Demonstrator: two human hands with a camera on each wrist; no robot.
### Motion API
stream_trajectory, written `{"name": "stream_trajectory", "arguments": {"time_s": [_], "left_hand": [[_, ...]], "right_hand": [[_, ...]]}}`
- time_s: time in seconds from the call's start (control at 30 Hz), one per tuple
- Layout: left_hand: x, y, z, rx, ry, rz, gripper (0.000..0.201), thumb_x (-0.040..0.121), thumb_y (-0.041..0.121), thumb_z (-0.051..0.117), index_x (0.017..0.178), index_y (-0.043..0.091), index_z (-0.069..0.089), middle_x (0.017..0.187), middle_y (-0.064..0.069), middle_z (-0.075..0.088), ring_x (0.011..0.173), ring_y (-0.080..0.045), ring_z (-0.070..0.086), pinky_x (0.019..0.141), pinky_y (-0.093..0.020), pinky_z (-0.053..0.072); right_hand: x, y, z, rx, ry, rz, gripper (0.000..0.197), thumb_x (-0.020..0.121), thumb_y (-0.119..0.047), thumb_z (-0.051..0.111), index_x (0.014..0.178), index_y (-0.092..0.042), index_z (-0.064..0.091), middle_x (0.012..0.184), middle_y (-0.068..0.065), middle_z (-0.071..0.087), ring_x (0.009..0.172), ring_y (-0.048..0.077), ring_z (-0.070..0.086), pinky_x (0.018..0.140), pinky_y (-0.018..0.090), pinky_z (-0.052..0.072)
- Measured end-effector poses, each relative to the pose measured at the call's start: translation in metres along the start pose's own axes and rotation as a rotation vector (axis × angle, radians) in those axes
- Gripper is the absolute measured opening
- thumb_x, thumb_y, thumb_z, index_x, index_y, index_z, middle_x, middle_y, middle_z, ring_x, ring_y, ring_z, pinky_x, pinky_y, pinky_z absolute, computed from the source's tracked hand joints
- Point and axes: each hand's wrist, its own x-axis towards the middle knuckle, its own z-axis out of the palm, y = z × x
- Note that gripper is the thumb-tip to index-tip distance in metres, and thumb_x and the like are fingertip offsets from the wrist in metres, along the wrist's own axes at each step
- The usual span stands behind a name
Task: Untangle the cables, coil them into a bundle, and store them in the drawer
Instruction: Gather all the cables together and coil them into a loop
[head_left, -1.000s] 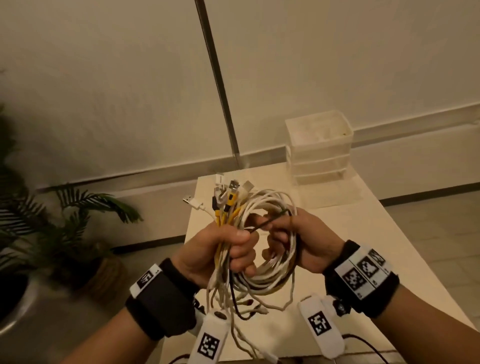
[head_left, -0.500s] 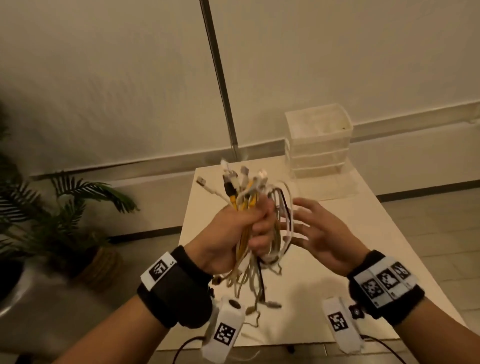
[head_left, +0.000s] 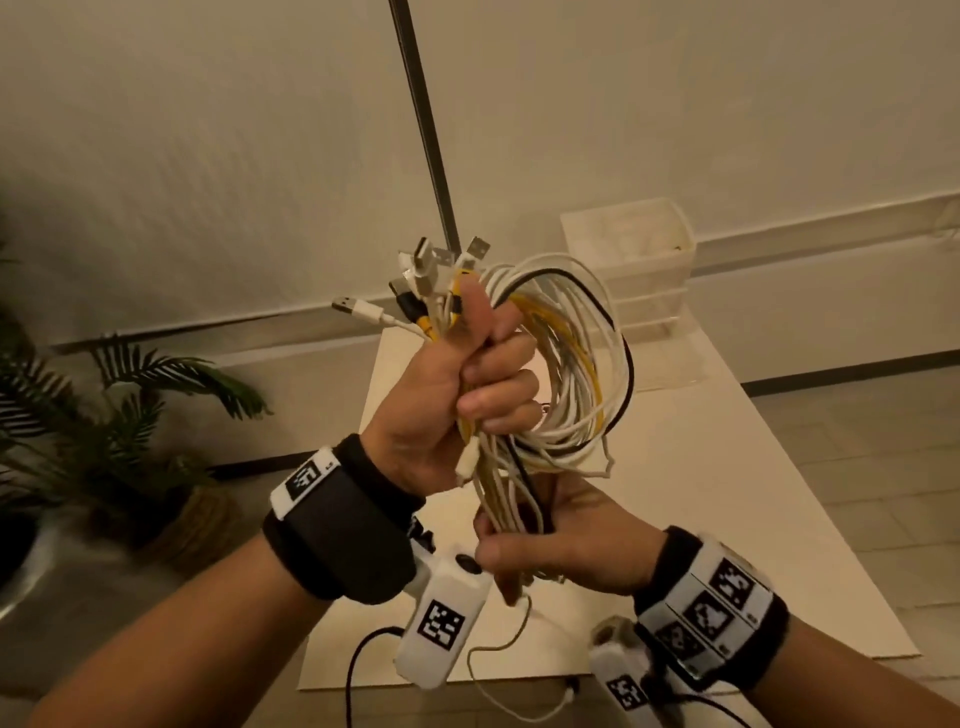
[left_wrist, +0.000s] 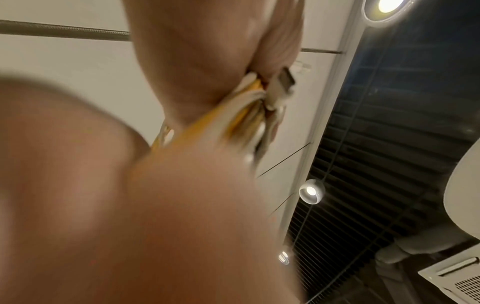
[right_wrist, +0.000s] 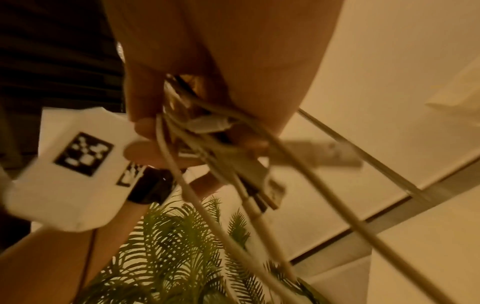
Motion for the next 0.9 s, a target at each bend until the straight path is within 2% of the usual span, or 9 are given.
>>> {"name": "stream_trajectory", "arguments": {"time_s": [0.1, 0.17, 0.23, 0.37, 0.53, 0.63, 0.7, 0.8, 0.9], "left_hand": [[-0.01, 0.003, -0.007, -0.097, -0.04, -0.049, 0.035, 0.092, 0.045, 0.053, 0.08, 0.015, 0.042, 0.055, 0.008, 0.03, 0.039, -0.004, 0.032, 0.042, -0.018, 0.032], [-0.02, 0.005, -0.013, -0.124, -0.047, -0.086, 0.033, 0.094, 0.042, 0.056, 0.083, 0.013, 0.045, 0.057, 0.007, 0.032, 0.041, -0.005, 0.033, 0.044, -0.019, 0.035], [-0.03, 0.013, -0.019, -0.148, -0.046, -0.104, 0.032, 0.096, 0.04, 0.055, 0.085, 0.012, 0.044, 0.058, 0.006, 0.033, 0.042, -0.004, 0.034, 0.045, -0.019, 0.035], [-0.047, 0.024, -0.029, -0.149, -0.073, -0.165, 0.029, 0.099, 0.033, 0.053, 0.086, 0.011, 0.039, 0.06, 0.003, 0.034, 0.043, -0.006, 0.038, 0.045, -0.02, 0.037], [-0.061, 0.013, -0.029, 0.005, -0.137, -0.352, 0.038, 0.103, 0.025, 0.048, 0.079, 0.015, 0.02, 0.056, 0.001, 0.021, 0.043, -0.007, 0.039, 0.044, -0.018, 0.035], [-0.066, 0.008, -0.033, 0.109, -0.146, -0.512, 0.03, 0.107, 0.014, 0.026, 0.078, 0.015, 0.034, 0.058, 0.006, 0.034, 0.041, -0.005, 0.036, 0.041, -0.016, 0.03], [-0.066, 0.004, -0.035, 0.22, -0.123, -0.58, 0.053, 0.103, 0.006, 0.006, 0.08, 0.021, 0.051, 0.06, 0.015, 0.045, 0.042, -0.004, 0.034, 0.04, -0.016, 0.026], [-0.056, -0.003, -0.04, 0.21, -0.119, -0.573, 0.033, 0.105, 0.015, 0.033, 0.082, 0.022, 0.056, 0.06, 0.011, 0.039, 0.042, -0.003, 0.035, 0.041, -0.013, 0.03], [-0.046, -0.013, -0.045, 0.263, -0.013, -0.561, 0.024, 0.1, 0.023, 0.05, 0.077, 0.021, 0.055, 0.059, 0.008, 0.042, 0.042, -0.002, 0.041, 0.04, -0.014, 0.033]], "right_hand": [[-0.008, -0.003, -0.011, -0.214, -0.13, 0.066, 0.011, 0.09, -0.009, 0.065, 0.081, -0.009, 0.058, 0.068, 0.005, 0.061, 0.056, 0.012, 0.061, 0.059, 0.021, 0.05], [-0.015, 0.006, -0.028, -0.433, -0.162, 0.073, 0.014, 0.089, -0.022, 0.066, 0.081, -0.013, 0.06, 0.072, 0.008, 0.063, 0.062, 0.019, 0.063, 0.066, 0.031, 0.053], [-0.027, 0.018, -0.043, -0.486, -0.149, 0.141, 0.015, 0.087, -0.027, 0.068, 0.082, -0.013, 0.063, 0.075, 0.008, 0.064, 0.066, 0.025, 0.064, 0.07, 0.039, 0.054], [-0.048, 0.033, -0.072, -0.148, -0.082, 0.246, 0.012, 0.084, -0.021, 0.069, 0.081, -0.011, 0.066, 0.062, 0.015, 0.051, 0.049, 0.025, 0.054, 0.049, 0.027, 0.048], [-0.042, 0.034, -0.116, -0.201, -0.186, 0.513, 0.013, 0.075, -0.026, 0.072, 0.074, -0.013, 0.069, 0.05, -0.002, 0.052, 0.046, 0.015, 0.048, 0.048, 0.02, 0.042], [-0.037, 0.022, -0.139, -0.299, -0.17, 0.598, 0.023, 0.071, -0.032, 0.072, 0.071, -0.009, 0.068, 0.048, -0.003, 0.049, 0.045, 0.011, 0.045, 0.048, 0.02, 0.042], [-0.03, 0.007, -0.148, -0.264, -0.115, 0.63, 0.023, 0.077, -0.027, 0.072, 0.072, -0.006, 0.065, 0.049, 0.0, 0.041, 0.041, 0.011, 0.037, 0.047, 0.024, 0.041], [-0.011, -0.014, -0.145, -0.125, 0.078, 0.631, 0.019, 0.089, -0.022, 0.063, 0.081, -0.005, 0.061, 0.055, 0.001, 0.037, 0.039, 0.01, 0.026, 0.042, 0.023, 0.033], [0.007, -0.03, -0.13, 0.174, 0.272, 0.557, 0.008, 0.095, -0.006, 0.048, 0.092, -0.008, 0.055, 0.062, 0.006, 0.049, 0.038, 0.01, 0.033, 0.039, 0.022, 0.04]]}}
